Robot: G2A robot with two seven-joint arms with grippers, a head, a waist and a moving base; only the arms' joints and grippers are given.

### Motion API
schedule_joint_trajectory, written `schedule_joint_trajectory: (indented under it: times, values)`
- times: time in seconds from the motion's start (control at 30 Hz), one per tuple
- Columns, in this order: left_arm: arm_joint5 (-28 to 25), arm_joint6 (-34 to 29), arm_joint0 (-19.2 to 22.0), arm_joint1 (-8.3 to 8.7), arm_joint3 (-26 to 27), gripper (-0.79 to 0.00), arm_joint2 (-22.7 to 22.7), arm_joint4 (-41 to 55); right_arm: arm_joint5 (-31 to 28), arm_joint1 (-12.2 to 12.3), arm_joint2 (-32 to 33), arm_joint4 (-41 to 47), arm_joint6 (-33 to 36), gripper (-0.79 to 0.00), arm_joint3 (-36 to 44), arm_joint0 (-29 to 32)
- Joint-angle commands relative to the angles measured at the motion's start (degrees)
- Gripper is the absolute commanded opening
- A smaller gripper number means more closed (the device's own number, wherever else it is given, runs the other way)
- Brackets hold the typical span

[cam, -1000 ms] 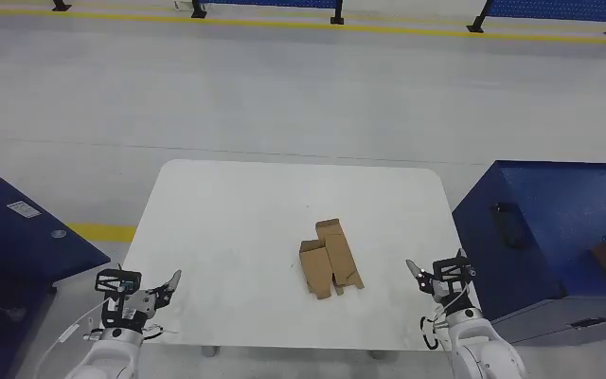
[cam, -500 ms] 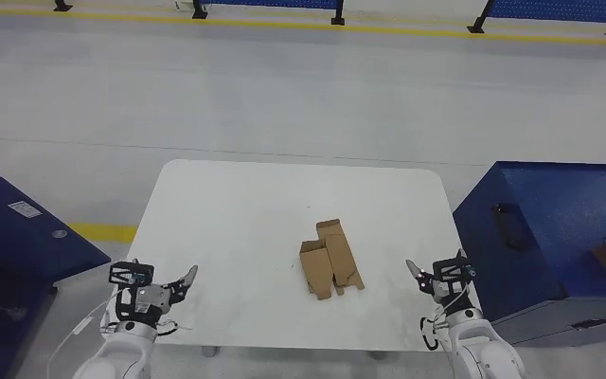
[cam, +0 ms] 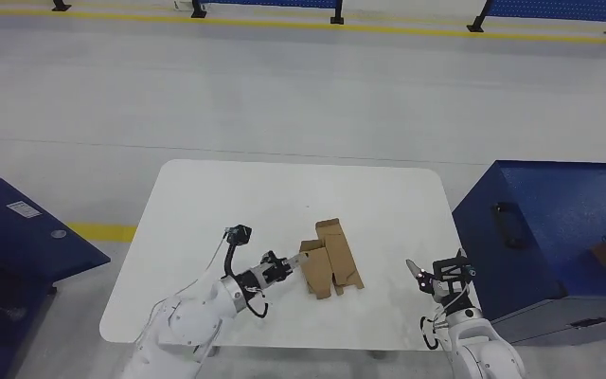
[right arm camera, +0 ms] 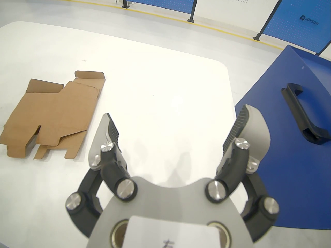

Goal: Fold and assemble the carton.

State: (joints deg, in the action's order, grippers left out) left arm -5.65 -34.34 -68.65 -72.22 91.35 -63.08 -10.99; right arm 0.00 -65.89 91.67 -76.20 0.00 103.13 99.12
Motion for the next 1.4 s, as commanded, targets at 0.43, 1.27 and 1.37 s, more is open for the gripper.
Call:
schedule_joint_trajectory:
  times: [0.43, 1.27, 1.37]
  values:
    - [-2.20, -6.59, 16.78, -4.22, -24.21, -0.043, 11.84, 8.20, 0.00, 0.00, 0.00, 0.00, 0.00, 0.000, 0.00, 0.00]
    - [-1.30, -3.03, 20.80, -7.07, -33.06, -0.246, 14.85, 8.38, 0.00, 0.00, 0.00, 0.00, 0.00, 0.000, 0.00, 0.00]
    - [-1.19, -2.09, 19.59, -6.70, -31.31, -0.249, 14.16, 6.99, 0.00, 0.00, 0.00, 0.00, 0.00, 0.000, 0.00, 0.00]
